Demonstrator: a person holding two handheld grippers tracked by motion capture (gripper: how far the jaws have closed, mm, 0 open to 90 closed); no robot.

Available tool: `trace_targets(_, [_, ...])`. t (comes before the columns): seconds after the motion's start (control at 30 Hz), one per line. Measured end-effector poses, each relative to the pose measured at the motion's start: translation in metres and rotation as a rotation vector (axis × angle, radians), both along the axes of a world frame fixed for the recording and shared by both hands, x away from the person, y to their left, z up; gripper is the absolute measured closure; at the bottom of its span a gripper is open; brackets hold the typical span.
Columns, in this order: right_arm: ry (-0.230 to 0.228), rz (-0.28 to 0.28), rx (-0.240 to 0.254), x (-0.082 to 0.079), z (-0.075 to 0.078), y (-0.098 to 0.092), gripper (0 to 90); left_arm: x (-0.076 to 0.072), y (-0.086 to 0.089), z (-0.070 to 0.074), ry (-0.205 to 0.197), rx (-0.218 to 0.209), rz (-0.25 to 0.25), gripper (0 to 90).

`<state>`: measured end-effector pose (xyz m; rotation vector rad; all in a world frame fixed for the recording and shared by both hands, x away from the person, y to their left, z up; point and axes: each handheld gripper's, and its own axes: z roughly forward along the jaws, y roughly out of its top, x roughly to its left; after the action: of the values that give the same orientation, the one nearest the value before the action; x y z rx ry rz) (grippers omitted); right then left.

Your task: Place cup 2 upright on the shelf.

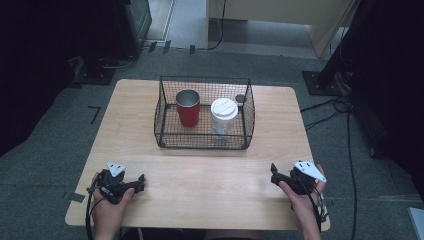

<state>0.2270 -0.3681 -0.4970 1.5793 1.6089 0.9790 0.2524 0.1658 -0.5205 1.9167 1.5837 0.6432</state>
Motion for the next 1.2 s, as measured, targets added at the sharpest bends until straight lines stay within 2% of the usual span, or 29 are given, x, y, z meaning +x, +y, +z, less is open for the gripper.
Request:
trace_targets(0.33, [0.057, -0.041, -0.001, -0.009, -0.016, -0.019, 1.4, 0.000, 0.000, 0.000, 0.000, 0.000, 0.000, 0.0])
trace_targets(0.53, [0.127, -0.052, -0.010, -0.013, -0.026, -0.028, 1.4, 0.000, 0.000, 0.000, 0.000, 0.000, 0.000, 0.0])
trace_targets(0.57, [0.138, -0.056, 0.001, -0.014, -0.027, -0.029, 1.4, 0.000, 0.000, 0.000, 0.000, 0.000, 0.000, 0.0])
trace_targets(0.7, [0.148, -0.056, -0.005, -0.019, -0.027, -0.036, 1.4, 0.000, 0.000, 0.000, 0.000, 0.000, 0.001, 0.0])
trace_targets(0.87, [0.233, -0.045, -0.035, -0.022, -0.030, -0.045, 1.8, 0.000, 0.000, 0.000, 0.000, 0.000, 0.001, 0.0])
trace_targets(0.93, [0.240, -0.040, -0.047, -0.024, -0.030, -0.046, 1.9, 0.000, 0.000, 0.000, 0.000, 0.000, 0.000, 0.0])
trace_targets(1.07, [0.251, -0.036, -0.022, -0.026, -0.031, -0.048, 1.9, 0.000, 0.000, 0.000, 0.000, 0.000, 0.000, 0.0])
trace_targets(1.2, [0.251, -0.035, -0.023, -0.026, -0.031, -0.048, 1.8, 0.000, 0.000, 0.000, -0.001, 0.000, 0.001, 0.0])
